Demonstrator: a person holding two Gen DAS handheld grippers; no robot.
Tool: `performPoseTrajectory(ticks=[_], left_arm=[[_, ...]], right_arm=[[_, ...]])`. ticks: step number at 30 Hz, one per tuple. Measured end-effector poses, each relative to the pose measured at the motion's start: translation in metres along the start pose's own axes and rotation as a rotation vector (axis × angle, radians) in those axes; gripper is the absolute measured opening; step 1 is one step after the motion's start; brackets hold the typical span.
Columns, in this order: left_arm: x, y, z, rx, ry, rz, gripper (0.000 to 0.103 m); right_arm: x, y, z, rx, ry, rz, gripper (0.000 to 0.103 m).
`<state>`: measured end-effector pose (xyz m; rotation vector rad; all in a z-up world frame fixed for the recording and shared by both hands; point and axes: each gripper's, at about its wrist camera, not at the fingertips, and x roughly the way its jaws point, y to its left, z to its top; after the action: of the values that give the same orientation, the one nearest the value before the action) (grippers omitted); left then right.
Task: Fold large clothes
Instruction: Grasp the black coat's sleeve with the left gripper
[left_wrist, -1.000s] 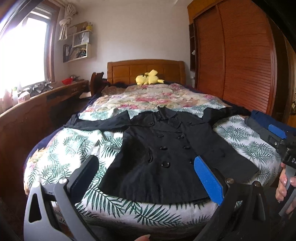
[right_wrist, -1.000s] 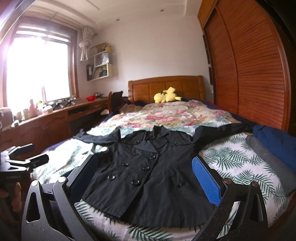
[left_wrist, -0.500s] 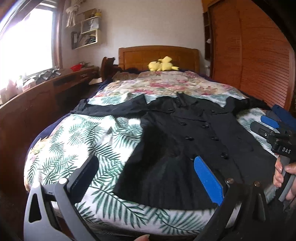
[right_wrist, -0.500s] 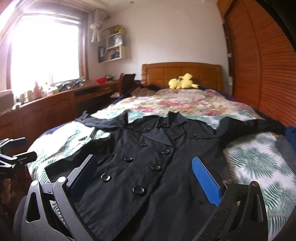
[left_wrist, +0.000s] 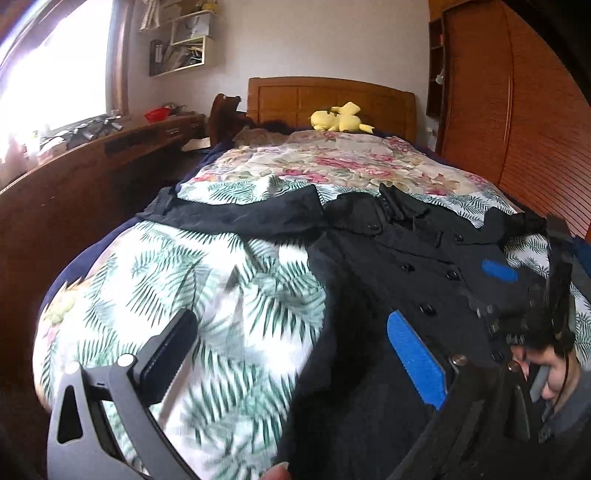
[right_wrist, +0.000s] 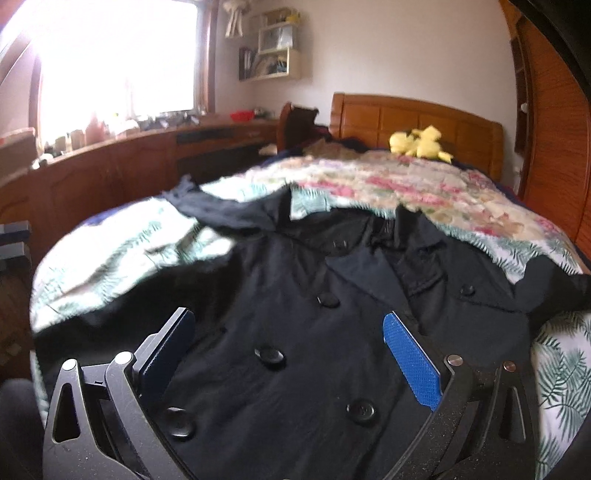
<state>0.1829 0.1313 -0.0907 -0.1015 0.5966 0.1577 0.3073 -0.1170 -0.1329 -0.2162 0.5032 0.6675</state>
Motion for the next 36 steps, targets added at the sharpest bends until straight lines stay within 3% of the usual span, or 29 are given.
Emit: performPoseTrajectory(ticks=[8,12,21,23,27,32,33,34,36], left_arm=[[0.077,0.039,0.054,-0.067,0.031,-0.047,0.103],[0.130,0.074,0.077,-0.163,0.069,-0.077,0.103],[0.234,0.148,0.085,-0.379,0.132,-0.049,0.102],[0.248,0.158,0.085,-0.407,0.135,-0.050,0.097],[0.284,0.172,0.081,-0.497,0.217,-0.037,0.076],[0.300,0.179,0.079,-0.563,0.242,-0.005,0.060],[0.302,0.178,0.080,-0.561,0.243,0.007,0.052],[0.305,0.176,0.082,-0.556,0.248,0.011,0.036],[0.313,0.169,0.086,-0.529,0.271,-0.001,0.015]], right_arm=[[0.013,-0.016,-0.007,0.057,0.045,0.015,0.103],[0.016,-0.013,-0.008,0.035,0.052,-0.001,0.103],[0.023,-0.014,-0.014,0.048,0.063,-0.007,0.103],[0.024,-0.014,-0.014,0.050,0.066,-0.006,0.103],[0.023,-0.018,-0.016,0.068,0.057,-0.002,0.103],[0.025,-0.020,-0.018,0.083,0.061,0.005,0.103],[0.024,-0.020,-0.018,0.081,0.061,0.005,0.103],[0.024,-0.019,-0.017,0.078,0.061,0.005,0.103],[0.024,-0.020,-0.018,0.078,0.060,0.006,0.103]])
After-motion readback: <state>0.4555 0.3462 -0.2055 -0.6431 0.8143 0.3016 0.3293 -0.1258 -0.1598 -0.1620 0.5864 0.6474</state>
